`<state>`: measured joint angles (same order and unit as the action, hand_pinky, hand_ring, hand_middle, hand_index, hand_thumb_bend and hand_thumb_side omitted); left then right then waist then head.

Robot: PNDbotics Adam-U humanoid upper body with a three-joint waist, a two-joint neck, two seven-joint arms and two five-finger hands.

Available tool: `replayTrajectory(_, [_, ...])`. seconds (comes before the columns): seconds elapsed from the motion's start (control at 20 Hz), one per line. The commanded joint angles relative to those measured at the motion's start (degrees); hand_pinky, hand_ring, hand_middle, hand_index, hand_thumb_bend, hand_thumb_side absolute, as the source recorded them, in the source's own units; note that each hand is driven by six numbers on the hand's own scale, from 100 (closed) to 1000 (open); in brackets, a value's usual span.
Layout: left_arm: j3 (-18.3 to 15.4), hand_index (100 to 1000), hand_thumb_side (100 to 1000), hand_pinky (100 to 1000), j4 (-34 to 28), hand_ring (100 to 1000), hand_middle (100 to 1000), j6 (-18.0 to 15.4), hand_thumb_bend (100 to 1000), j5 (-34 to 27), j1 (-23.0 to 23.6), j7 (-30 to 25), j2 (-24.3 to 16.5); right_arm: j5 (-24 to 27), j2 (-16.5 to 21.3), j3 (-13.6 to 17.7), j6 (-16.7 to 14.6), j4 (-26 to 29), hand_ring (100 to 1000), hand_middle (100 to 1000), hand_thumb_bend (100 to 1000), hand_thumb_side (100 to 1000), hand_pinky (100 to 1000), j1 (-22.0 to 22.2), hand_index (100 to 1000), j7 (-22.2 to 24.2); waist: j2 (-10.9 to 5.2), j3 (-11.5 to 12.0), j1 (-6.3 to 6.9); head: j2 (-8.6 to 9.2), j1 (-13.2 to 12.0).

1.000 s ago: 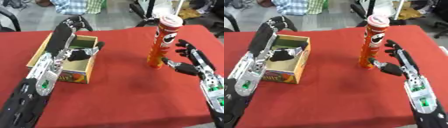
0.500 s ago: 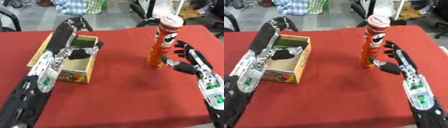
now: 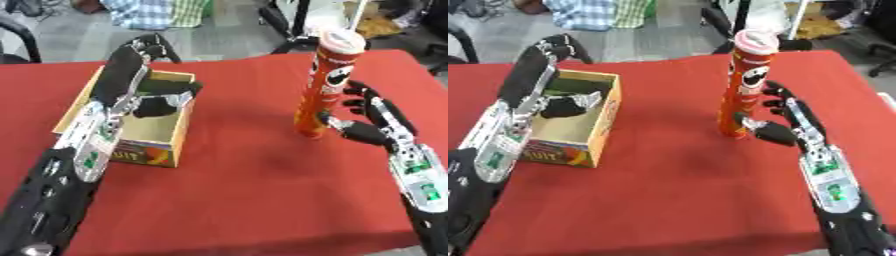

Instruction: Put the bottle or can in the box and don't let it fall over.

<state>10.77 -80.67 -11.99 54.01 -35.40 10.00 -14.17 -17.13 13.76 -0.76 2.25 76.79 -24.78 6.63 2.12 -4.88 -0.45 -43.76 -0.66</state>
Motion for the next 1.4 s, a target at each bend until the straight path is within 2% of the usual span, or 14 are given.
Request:
replayTrajectory(0.05, [-0.8,606,572,769,-0.1,611,591,0.0,433,0.5,-1.5,0.4,-1.2,0.7,0.5,0.1,-0.5,-0.2,847,881,513,344,882,-1.5,974,0.0,-1.01,0.1,0.64,0.07,0.2])
replayTrajectory(0.7, [-1.8,610,572,769,2.7,611,592,-0.3,429,1.6,-3.1,1.1,-0.7,0.9,0.3,0.4,-1.2,-3.2,847,882,527,347,882,-3.4,973,-0.9,-0.79,0.3,0.76,0.23,0.8])
replayTrajectory(1.4, [-2.4,615,580,766,7.8,610,591,-1.5,429,3.3,-5.2,2.0,-0.1,-1.0,0.0,1.0,-1.9,-7.5,849,884,548,361,883,-5.0,973,-3.0,-0.66,0.3,0.76,0.41,1.1])
